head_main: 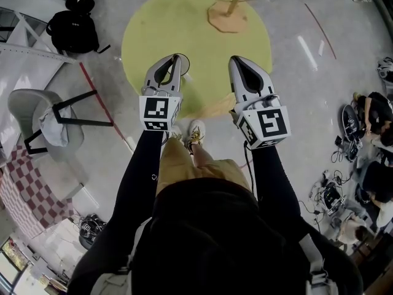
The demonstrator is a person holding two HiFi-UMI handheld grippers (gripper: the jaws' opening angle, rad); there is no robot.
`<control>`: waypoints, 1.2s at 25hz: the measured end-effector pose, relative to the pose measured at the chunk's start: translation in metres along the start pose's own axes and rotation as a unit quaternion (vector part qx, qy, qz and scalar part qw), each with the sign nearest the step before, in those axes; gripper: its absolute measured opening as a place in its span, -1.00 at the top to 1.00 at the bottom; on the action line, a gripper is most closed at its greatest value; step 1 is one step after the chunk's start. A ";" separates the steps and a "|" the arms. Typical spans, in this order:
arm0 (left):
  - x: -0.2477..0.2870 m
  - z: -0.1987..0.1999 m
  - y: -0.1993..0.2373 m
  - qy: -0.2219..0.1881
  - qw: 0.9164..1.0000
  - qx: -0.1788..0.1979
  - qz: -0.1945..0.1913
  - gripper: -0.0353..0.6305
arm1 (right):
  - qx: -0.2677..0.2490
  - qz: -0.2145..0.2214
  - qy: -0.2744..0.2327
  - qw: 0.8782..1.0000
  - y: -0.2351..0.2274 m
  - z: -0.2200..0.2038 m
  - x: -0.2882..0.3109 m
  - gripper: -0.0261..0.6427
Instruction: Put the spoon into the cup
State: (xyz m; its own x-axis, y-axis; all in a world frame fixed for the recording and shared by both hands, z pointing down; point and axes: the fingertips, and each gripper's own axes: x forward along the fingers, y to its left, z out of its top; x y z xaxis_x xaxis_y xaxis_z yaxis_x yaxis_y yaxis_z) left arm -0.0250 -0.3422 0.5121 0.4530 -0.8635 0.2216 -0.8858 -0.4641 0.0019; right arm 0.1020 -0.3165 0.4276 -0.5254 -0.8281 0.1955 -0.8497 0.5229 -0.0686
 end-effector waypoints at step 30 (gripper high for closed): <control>-0.018 -0.056 -0.023 0.077 0.996 0.036 -0.018 0.45 | 0.002 0.008 0.013 1.000 0.015 -0.004 -0.006 0.84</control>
State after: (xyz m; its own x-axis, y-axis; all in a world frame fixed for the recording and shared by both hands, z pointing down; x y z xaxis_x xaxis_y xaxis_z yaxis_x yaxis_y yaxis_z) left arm -0.0183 -0.3051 0.5631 0.4590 -0.8081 0.3692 -0.8567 -0.5126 -0.0569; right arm 0.0925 -0.3033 0.4296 -0.5379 -0.8140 0.2192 -0.8412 0.5353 -0.0762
